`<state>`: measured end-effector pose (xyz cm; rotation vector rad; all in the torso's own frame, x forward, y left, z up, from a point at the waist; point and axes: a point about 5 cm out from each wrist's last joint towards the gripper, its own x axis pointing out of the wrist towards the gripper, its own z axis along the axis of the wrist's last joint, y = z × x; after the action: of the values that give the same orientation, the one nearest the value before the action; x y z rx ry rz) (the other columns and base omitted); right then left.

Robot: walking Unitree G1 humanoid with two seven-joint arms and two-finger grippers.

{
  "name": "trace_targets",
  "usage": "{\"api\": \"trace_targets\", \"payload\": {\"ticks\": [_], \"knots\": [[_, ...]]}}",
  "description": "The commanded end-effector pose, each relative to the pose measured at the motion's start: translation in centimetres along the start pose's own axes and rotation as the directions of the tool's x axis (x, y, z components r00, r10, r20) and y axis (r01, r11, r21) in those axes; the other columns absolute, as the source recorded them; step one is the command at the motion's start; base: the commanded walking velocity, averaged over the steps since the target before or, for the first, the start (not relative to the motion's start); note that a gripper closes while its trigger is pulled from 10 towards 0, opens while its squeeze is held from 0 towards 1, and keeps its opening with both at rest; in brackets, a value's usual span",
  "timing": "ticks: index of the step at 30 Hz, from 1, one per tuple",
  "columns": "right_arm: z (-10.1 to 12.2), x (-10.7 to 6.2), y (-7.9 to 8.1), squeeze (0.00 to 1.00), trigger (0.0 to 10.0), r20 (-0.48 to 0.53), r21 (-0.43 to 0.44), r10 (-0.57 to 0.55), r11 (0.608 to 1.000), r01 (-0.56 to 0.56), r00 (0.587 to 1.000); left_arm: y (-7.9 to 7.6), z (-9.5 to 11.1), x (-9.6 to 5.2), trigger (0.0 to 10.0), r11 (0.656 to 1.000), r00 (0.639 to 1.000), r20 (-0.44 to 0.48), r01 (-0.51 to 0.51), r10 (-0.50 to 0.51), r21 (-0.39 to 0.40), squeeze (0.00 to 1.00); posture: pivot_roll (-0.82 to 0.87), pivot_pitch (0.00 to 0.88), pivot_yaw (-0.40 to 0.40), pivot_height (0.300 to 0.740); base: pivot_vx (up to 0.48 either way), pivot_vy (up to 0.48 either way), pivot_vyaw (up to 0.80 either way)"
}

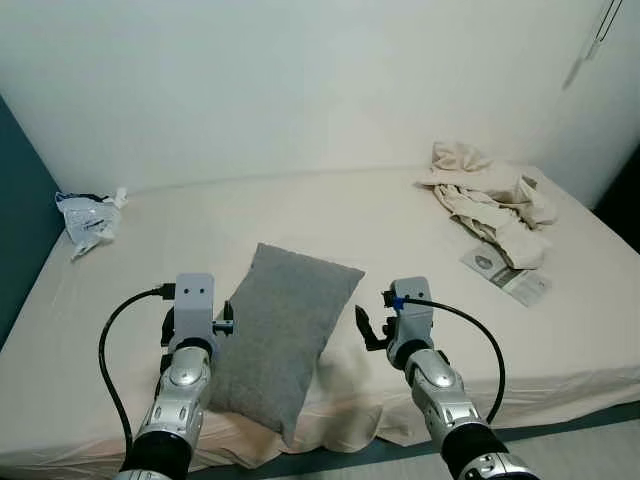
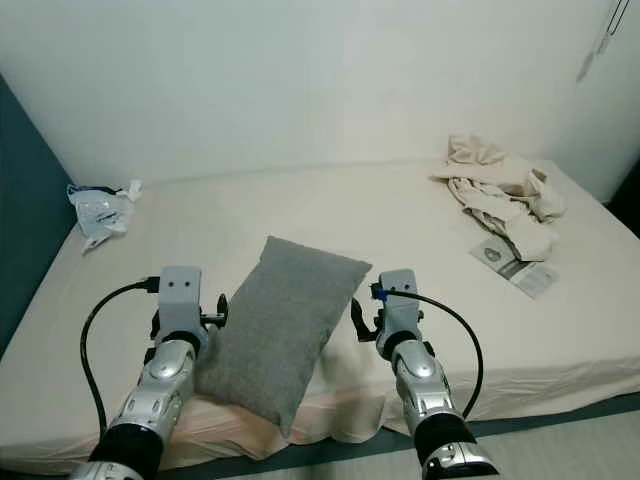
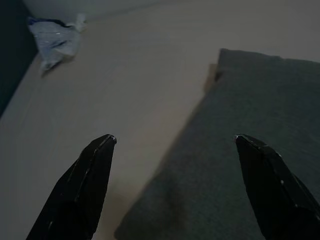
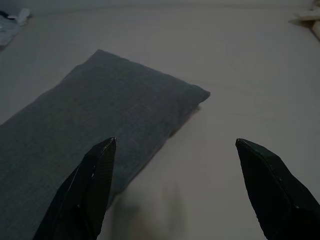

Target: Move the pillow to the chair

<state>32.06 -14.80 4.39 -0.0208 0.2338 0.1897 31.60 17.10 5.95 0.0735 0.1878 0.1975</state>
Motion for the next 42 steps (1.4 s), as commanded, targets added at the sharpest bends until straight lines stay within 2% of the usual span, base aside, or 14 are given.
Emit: {"api": "trace_targets", "payload": {"ticks": [1,2,3,4,6,15,29,42], "knots": [[-0.6,-0.2,0.4,0.0,10.0,-0.016,0.006,0.022,1.0,-0.021,1.0,0.5,-0.4,0.1,10.0,0.999,1.0,-0.022,-0.02,0.02,0.028,0.0,0.01,0.061,-0.008,0.74,0.0,0.0,0.0],[-0.5,-0.2,0.5,0.0,10.0,-0.013,-0.002,0.032,0.999,-0.032,0.999,0.4,-0.4,0.1,10.0,1.0,1.0,-0.016,-0.01,0.01,0.025,0.0,0.02,0.059,-0.007,0.74,0.0,0.0,0.0],[-0.4,-0.2,0.7,0.0,10.0,-0.007,-0.004,0.039,0.999,-0.039,0.999,-0.3,0.2,-0.2,10.0,0.999,0.998,0.032,0.053,-0.052,-0.013,0.0,0.02,0.054,-0.001,0.74,0.0,0.0,0.0],[-0.4,-0.2,0.7,0.0,10.0,-0.007,-0.004,0.039,0.999,-0.039,0.999,-0.3,0.2,-0.2,10.0,0.999,0.998,0.032,0.053,-0.052,-0.013,0.0,0.02,0.054,-0.001,0.74,0.0,0.0,0.0],[-0.6,-0.2,0.7,0.0,10.0,-0.01,0.007,0.034,0.999,-0.034,0.999,-1.4,0.7,-0.7,10.0,0.991,0.99,0.064,0.129,-0.127,-0.037,0.0,0.02,0.052,0.0,0.74,0.0,0.0,0.0],[-0.6,-0.1,1.3,0.0,10.0,-0.007,0.009,0.05,0.999,-0.049,0.999,-1.3,0.5,-0.6,10.0,0.992,0.992,0.06,0.115,-0.112,-0.046,0.0,0.02,0.049,0.002,0.74,0.0,0.0,0.0],[-0.6,-0.1,1.1,0.0,10.0,-0.012,0.001,0.057,0.998,-0.057,0.998,-0.8,0.4,-0.9,10.0,0.994,0.992,0.065,0.109,-0.107,-0.027,0.0,0.03,0.056,-0.01,0.74,0.0,0.0,0.0],[0.0,0.1,1.1,0.0,10.0,0.008,0.018,0.057,0.998,-0.057,0.998,-0.4,1.2,-0.7,10.0,0.993,0.99,0.106,0.1,-0.094,-0.056,0.0,0.03,0.041,-0.002,0.74,0.0,0.0,0.0]]}}
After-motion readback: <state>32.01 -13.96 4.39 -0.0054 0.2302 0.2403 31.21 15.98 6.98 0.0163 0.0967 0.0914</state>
